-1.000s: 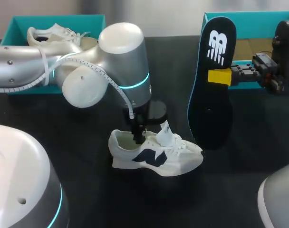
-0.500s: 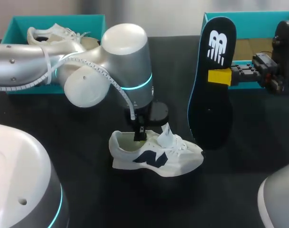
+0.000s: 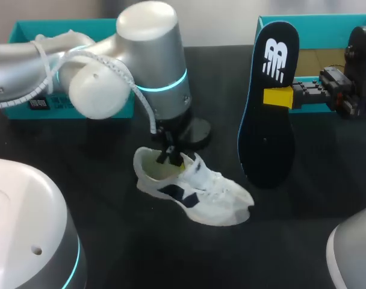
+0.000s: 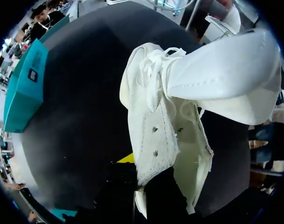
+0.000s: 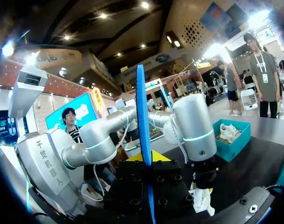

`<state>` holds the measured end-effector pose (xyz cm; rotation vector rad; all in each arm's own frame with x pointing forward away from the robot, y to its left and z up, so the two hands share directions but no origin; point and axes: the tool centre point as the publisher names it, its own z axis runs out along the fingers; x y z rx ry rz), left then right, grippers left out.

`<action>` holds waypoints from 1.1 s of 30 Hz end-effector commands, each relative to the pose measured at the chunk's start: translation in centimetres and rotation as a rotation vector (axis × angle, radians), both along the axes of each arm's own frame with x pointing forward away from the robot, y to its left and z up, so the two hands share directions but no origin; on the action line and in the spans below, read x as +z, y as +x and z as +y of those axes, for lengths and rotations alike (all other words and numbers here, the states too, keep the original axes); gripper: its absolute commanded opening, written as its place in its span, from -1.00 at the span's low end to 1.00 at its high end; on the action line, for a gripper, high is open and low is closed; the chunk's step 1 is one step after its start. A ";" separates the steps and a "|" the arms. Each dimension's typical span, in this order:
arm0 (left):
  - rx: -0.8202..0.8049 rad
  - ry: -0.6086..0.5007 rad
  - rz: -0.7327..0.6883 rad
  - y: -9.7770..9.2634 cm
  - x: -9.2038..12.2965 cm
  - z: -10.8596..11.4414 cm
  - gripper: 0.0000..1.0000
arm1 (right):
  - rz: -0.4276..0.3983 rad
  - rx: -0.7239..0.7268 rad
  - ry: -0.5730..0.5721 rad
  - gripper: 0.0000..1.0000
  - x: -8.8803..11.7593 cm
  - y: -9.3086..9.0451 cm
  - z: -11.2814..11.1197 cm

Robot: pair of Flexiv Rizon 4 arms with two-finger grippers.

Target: Take the shoe out of the shoebox, open the shoe tongue, remove and reinsert the insole, then place the shoe into the shoebox

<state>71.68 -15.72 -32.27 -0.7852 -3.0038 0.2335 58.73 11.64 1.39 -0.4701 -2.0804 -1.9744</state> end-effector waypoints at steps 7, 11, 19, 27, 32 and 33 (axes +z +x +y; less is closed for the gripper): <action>-0.687 -0.045 -0.164 -1.1 3.7 1.2 -1.00 | 0.002 0.003 -0.003 -1.00 0.1 0.3 0.2; -0.837 -0.077 -0.155 -1.4 3.9 1.2 -1.00 | 0.002 0.003 -0.003 -1.00 0.1 0.3 0.2; -0.837 -0.077 -0.155 -1.4 3.9 1.2 -1.00 | 0.002 0.003 -0.003 -1.00 0.1 0.3 0.2; -0.938 -0.096 -0.174 -2.0 3.7 0.2 -1.00 | 0.002 0.003 -0.003 -1.00 0.1 0.3 0.2; -1.018 -0.105 -0.172 -3.5 3.1 -0.8 -1.00 | 0.002 0.003 -0.003 -1.00 0.1 0.3 0.2; -1.033 -0.108 -0.167 -3.8 3.0 -0.9 -1.00 | 0.002 0.003 -0.003 -1.00 0.1 0.3 0.2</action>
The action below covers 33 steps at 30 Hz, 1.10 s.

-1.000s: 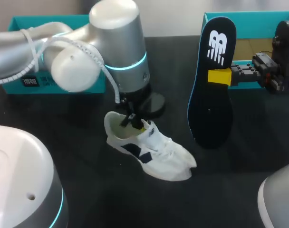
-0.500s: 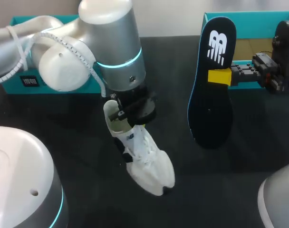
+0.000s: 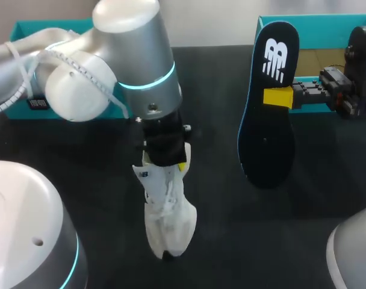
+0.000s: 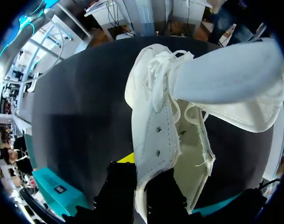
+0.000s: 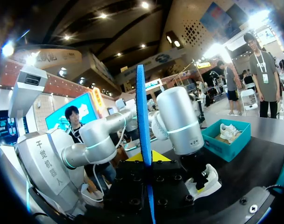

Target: Take the shoe out of the shoebox, open the shoe tongue, remove and reinsert the insole, then place the shoe into the shoebox

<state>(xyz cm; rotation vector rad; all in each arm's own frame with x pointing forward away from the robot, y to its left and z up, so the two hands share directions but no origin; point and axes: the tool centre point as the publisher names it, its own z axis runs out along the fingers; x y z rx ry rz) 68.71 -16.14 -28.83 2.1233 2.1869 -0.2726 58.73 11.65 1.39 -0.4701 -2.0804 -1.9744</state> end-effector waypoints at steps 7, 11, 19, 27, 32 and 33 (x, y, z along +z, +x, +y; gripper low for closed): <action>-0.027 0.002 0.009 -2.2 -1.1 -1.7 -1.00 | 0.002 0.003 -0.003 -1.00 0.1 0.3 0.2; -0.028 0.005 0.032 -2.9 -1.9 -2.4 -1.00 | 0.002 0.003 -0.003 -1.00 0.1 0.3 0.2; 0.028 0.054 0.103 -2.9 -4.8 -3.8 -1.00 | 0.002 0.003 -0.003 -1.00 0.1 0.3 0.2; 0.017 0.081 0.105 -2.9 -7.1 -4.7 -1.00 | 0.002 0.003 -0.003 -1.00 0.1 0.3 0.2; 0.012 0.101 0.103 -2.9 -8.0 -5.1 -1.00 | 0.002 0.003 -0.003 -1.00 0.1 0.3 0.2; 0.012 0.102 0.105 -2.8 -8.1 -5.1 -1.00 | 0.002 0.003 -0.003 -1.00 0.1 0.3 0.2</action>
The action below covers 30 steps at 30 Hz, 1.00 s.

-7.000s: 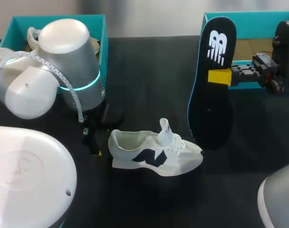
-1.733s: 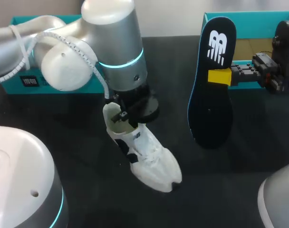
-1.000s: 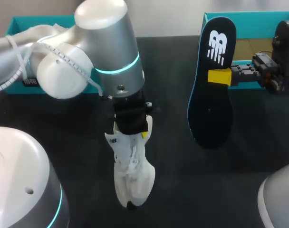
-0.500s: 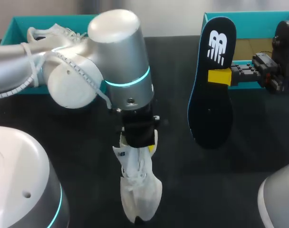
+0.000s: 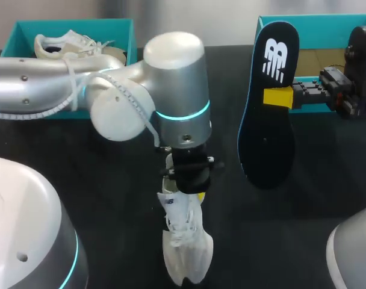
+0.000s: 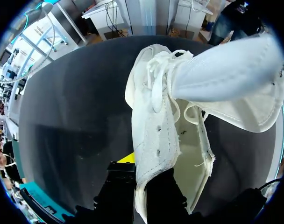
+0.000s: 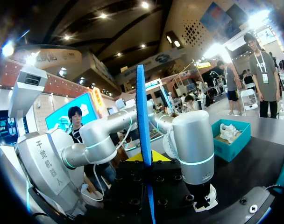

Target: Take the shoe out of the shoebox, open the shoe tongue, remove and reinsert the insole, then place the shoe into the shoebox

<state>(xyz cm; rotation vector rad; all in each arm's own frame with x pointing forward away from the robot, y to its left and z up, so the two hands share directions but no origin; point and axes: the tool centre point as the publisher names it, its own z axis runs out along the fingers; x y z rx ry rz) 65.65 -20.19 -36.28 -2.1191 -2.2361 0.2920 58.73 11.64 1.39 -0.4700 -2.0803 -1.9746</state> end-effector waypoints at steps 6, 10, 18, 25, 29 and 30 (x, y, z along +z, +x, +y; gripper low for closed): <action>-0.009 0.032 0.009 0.5 -1.3 -1.2 -1.00 | 0.002 0.003 -0.003 -1.00 0.1 0.3 0.2; -0.017 0.039 0.008 0.5 -1.5 -1.2 -1.00 | 0.002 0.003 -0.003 -1.00 0.1 0.3 0.2; -0.017 0.000 -0.011 0.7 -0.7 -0.4 1.00 | 0.002 0.003 -0.003 -1.00 0.1 0.3 0.2; 0.001 -0.173 -0.076 1.7 4.6 1.9 1.00 | 0.002 0.003 -0.003 -1.00 0.1 0.3 0.2; 0.010 -0.356 -0.157 2.6 9.2 3.8 1.00 | 0.002 0.003 -0.003 -1.00 0.1 0.3 0.2; 0.006 -0.402 -0.174 2.9 10.2 4.2 1.00 | 0.002 0.003 -0.003 -1.00 0.1 0.3 0.2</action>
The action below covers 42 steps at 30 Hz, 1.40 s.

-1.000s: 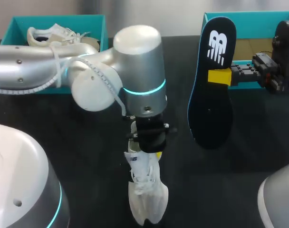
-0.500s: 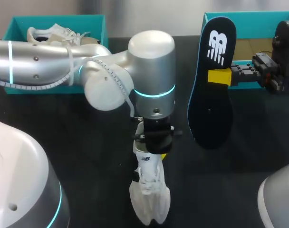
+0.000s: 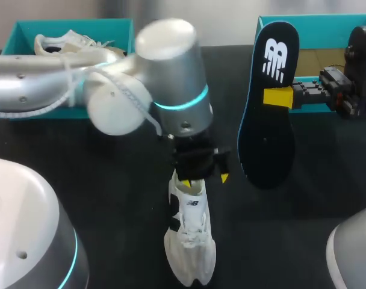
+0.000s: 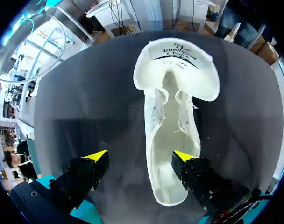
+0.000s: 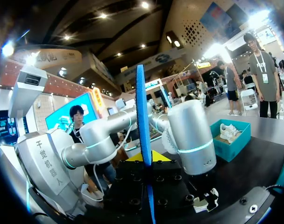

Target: Take the shoe out of the shoebox, open the shoe tongue, remove and reinsert the insole, then place the shoe into the shoebox

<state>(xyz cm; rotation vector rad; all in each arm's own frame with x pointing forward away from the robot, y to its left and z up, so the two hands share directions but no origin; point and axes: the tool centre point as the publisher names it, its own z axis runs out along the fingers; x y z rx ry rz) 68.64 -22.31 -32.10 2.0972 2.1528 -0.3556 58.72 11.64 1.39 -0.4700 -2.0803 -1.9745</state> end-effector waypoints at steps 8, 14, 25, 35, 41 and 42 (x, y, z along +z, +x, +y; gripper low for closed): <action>-0.024 -0.591 -0.212 1.9 12.6 8.1 1.00 | 0.002 0.003 -0.003 -1.00 0.1 0.3 0.2; -0.060 -0.780 -0.290 3.2 15.5 7.5 1.00 | 0.002 0.003 -0.003 -1.00 0.1 0.3 0.2; -0.092 -1.072 -0.320 4.8 20.3 6.6 1.00 | 0.002 0.003 -0.003 -1.00 0.1 0.3 0.2; -0.092 -1.072 -0.320 4.8 20.3 6.6 1.00 | 0.002 0.003 -0.003 -1.00 0.1 0.3 0.2; -0.136 -1.154 -0.275 5.0 20.0 6.2 1.00 | 0.002 0.003 -0.003 -1.00 0.1 0.3 0.2; -0.136 -1.154 -0.289 5.1 20.0 5.9 1.00 | 0.002 0.003 -0.003 -1.00 0.1 0.3 0.2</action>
